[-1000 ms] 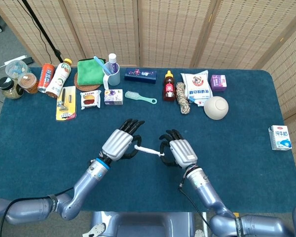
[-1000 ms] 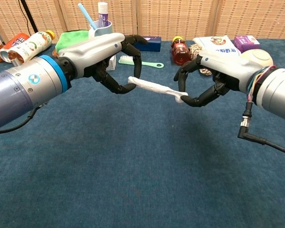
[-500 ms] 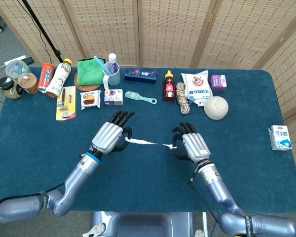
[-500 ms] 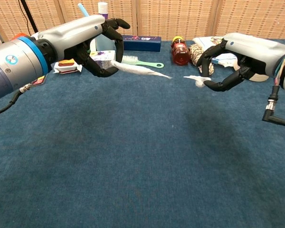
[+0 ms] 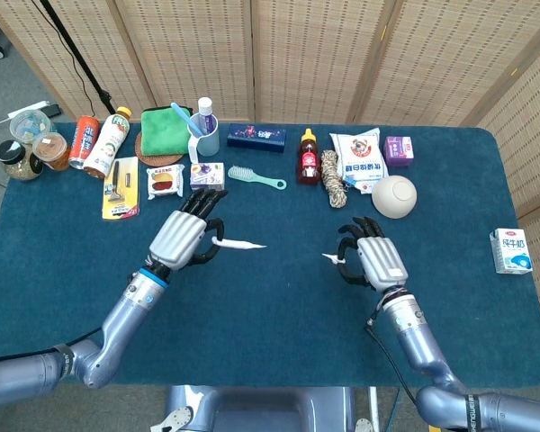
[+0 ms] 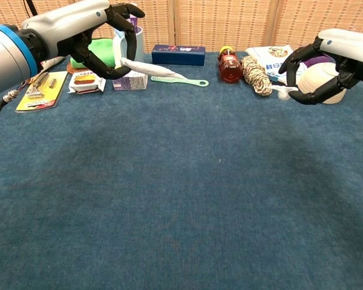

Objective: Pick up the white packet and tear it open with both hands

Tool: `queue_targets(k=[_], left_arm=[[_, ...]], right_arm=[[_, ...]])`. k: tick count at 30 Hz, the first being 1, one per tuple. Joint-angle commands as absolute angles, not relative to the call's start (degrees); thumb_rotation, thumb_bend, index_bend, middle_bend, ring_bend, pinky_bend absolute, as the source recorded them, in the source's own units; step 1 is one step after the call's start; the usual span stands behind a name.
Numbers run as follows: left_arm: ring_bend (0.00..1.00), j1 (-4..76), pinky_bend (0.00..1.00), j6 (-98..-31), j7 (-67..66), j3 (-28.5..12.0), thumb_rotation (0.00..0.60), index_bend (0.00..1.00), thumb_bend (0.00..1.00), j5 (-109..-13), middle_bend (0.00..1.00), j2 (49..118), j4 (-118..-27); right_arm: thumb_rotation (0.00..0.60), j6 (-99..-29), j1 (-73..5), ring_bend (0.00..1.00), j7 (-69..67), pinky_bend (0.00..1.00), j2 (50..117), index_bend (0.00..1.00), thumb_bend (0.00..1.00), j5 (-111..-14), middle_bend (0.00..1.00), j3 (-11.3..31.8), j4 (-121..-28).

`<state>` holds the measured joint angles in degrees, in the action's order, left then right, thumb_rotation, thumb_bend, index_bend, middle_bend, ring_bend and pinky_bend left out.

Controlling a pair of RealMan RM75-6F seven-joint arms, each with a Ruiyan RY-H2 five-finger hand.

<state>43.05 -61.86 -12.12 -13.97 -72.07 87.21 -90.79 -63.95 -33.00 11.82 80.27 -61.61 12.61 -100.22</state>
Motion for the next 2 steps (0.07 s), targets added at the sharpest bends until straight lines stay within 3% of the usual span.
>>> queue_targets(k=[1, 2], left_arm=[[0.00, 43.0, 0.03, -62.0, -11.9, -14.0, 0.600, 0.71, 0.36, -72.1, 0.08, 87.1, -90.8], [0.00, 43.0, 0.03, -62.0, -11.9, -14.0, 0.600, 0.71, 0.36, -72.1, 0.08, 87.0, -90.8]], right_arm=[[0.600, -63.9, -32.9, 0.08, 11.6, 0.00, 80.1, 0.59, 0.47, -61.7, 0.24, 12.5, -100.1], [0.600, -63.8, -32.9, 0.08, 11.6, 0.00, 80.0, 0.59, 0.47, -61.7, 0.24, 12.5, -100.0]])
